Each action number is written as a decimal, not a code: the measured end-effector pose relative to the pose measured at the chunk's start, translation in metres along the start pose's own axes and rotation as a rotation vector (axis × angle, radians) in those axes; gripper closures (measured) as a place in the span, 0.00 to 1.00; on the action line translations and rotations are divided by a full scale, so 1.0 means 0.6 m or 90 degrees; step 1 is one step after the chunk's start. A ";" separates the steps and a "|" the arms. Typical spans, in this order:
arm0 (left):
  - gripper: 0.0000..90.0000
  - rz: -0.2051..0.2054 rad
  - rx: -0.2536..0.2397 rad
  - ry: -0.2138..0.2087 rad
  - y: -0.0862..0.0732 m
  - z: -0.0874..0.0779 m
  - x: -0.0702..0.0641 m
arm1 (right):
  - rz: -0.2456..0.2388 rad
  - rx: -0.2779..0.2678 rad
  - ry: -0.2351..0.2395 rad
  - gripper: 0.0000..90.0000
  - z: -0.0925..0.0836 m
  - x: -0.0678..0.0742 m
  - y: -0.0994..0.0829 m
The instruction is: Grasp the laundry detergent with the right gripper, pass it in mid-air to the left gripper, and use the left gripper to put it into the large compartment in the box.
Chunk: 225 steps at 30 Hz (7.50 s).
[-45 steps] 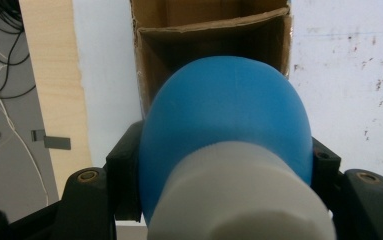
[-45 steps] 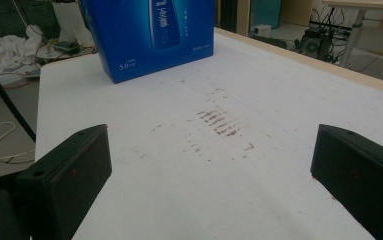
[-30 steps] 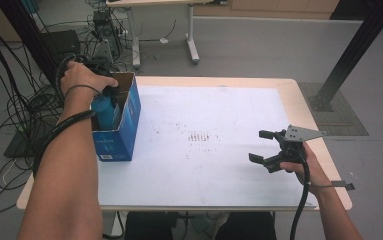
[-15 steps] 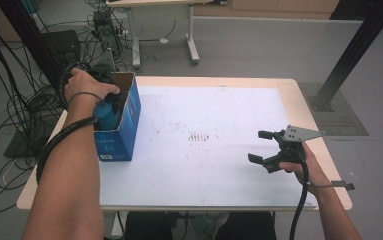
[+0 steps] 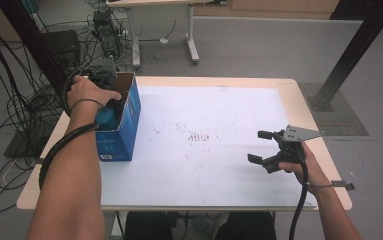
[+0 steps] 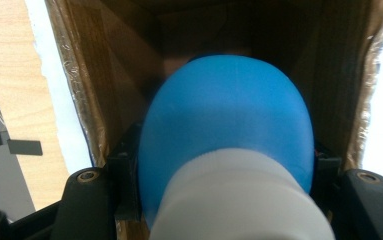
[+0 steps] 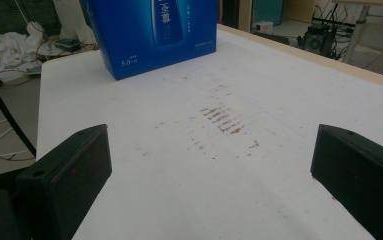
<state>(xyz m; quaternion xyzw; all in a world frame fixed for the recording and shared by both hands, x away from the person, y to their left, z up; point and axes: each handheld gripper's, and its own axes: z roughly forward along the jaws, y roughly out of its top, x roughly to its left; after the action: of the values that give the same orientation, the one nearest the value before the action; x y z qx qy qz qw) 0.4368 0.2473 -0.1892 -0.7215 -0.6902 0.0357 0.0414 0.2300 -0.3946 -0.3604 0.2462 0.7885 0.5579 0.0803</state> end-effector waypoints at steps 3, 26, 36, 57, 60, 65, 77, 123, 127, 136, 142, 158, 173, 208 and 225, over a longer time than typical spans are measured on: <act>0.42 0.000 0.003 0.001 0.000 0.004 0.000 | -0.001 0.001 0.000 0.03 -0.001 0.001 0.001; 0.42 0.001 0.006 0.000 0.001 0.017 0.000 | 0.000 0.002 0.000 0.03 0.003 0.001 0.001; 0.42 0.001 0.007 0.003 0.003 0.017 -0.003 | 0.002 -0.001 -0.001 0.03 -0.001 -0.001 -0.003; 0.42 -0.002 0.005 -0.001 0.000 0.017 0.001 | 0.004 -0.003 -0.003 0.03 -0.002 -0.002 -0.006; 0.42 -0.002 0.006 -0.001 0.000 0.017 0.001 | 0.005 -0.003 -0.004 0.03 -0.004 -0.003 -0.007; 0.42 -0.002 0.006 -0.001 0.000 0.017 0.001 | 0.005 -0.002 -0.004 0.03 -0.005 -0.003 -0.008; 0.42 -0.003 0.005 -0.002 0.000 0.018 0.002 | 0.006 -0.002 -0.001 0.03 -0.002 -0.004 -0.007; 0.41 -0.013 0.006 -0.007 -0.003 0.018 0.003 | 0.005 -0.003 0.005 0.03 0.001 -0.004 -0.007; 0.41 -0.015 0.002 -0.014 -0.004 0.017 0.006 | 0.006 -0.004 0.005 0.03 0.002 -0.004 -0.008; 0.36 -0.028 0.004 -0.030 -0.006 0.017 0.016 | 0.006 -0.003 0.004 0.03 0.001 -0.004 -0.008; 0.36 -0.032 -0.008 -0.027 -0.011 0.002 0.016 | 0.005 -0.003 0.007 0.03 0.003 -0.005 -0.007; 0.36 -0.035 -0.033 -0.031 -0.026 -0.034 0.016 | 0.002 -0.009 0.010 0.03 0.004 -0.003 -0.005; 0.33 -0.032 -0.053 -0.020 -0.043 -0.077 0.009 | -0.001 -0.009 0.010 0.03 -0.002 0.001 -0.001; 0.07 0.083 -0.132 0.002 -0.110 -0.182 -0.099 | -0.003 0.008 0.013 0.03 0.004 0.002 0.008; 0.06 0.244 -0.182 -0.038 -0.172 -0.162 -0.216 | 0.009 0.016 -0.007 0.03 -0.002 0.003 0.003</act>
<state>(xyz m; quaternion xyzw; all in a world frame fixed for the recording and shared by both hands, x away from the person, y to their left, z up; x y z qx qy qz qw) 0.3388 0.1211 -0.0820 -0.8365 -0.5396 -0.0338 -0.0888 0.2284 -0.3942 -0.3579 0.2555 0.7934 0.5470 0.0777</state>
